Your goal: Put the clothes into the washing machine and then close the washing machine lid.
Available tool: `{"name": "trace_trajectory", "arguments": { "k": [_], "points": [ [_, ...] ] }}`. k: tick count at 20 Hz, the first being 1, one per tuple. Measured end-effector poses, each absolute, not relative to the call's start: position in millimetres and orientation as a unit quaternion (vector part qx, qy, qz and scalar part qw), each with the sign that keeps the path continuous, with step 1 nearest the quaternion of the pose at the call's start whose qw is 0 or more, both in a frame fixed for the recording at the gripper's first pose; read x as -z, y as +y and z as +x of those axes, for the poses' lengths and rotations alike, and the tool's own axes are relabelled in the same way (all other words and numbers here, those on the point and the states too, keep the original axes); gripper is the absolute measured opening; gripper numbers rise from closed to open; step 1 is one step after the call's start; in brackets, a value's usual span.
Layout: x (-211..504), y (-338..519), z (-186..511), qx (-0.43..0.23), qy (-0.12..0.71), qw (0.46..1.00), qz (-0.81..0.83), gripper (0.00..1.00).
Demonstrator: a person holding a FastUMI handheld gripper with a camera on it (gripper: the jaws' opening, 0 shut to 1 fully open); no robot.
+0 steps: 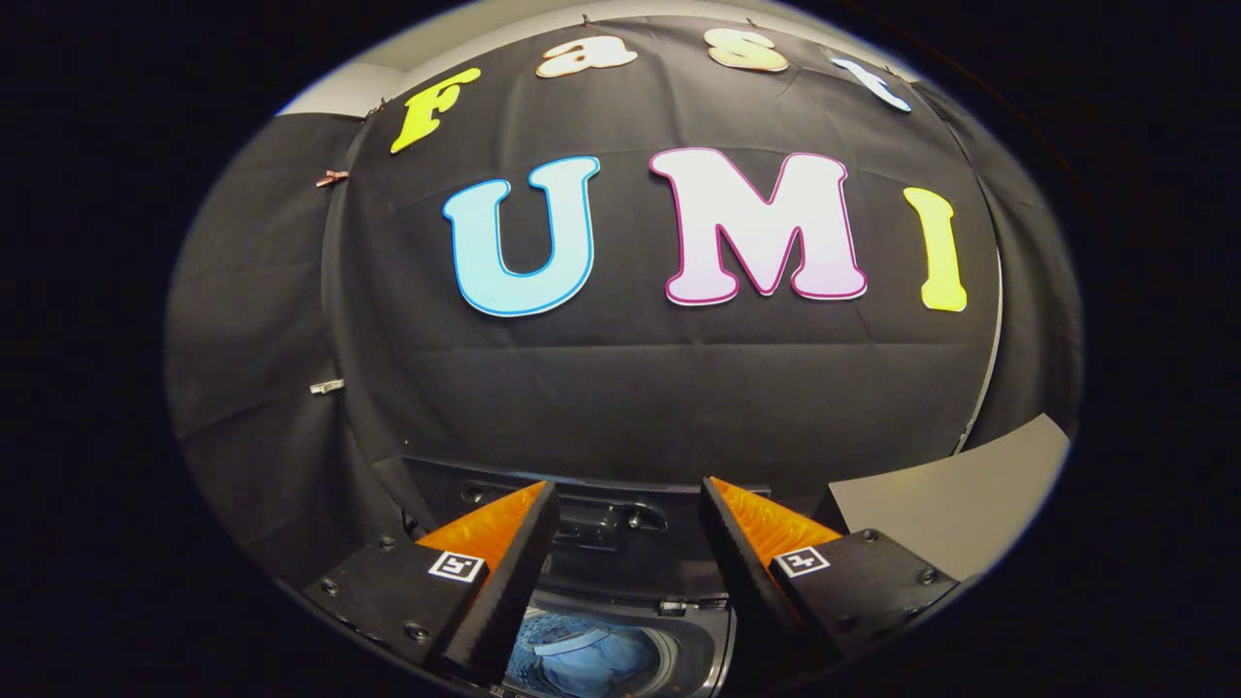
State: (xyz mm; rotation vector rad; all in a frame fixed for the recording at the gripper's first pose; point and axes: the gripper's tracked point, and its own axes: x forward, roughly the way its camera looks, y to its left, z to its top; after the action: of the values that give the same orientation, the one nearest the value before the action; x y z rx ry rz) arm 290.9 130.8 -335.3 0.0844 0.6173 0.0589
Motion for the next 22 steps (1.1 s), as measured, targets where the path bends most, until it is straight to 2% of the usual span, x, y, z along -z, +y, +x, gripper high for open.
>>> {"name": "trace_trajectory", "arguments": {
  "k": [9, 22],
  "points": [
    [327, 111, 334, -0.005, 0.254, 0.966, 0.044, 0.93],
    [378, 106, 371, 0.016, 0.298, 0.954, 0.026, 0.93]
  ]
}}
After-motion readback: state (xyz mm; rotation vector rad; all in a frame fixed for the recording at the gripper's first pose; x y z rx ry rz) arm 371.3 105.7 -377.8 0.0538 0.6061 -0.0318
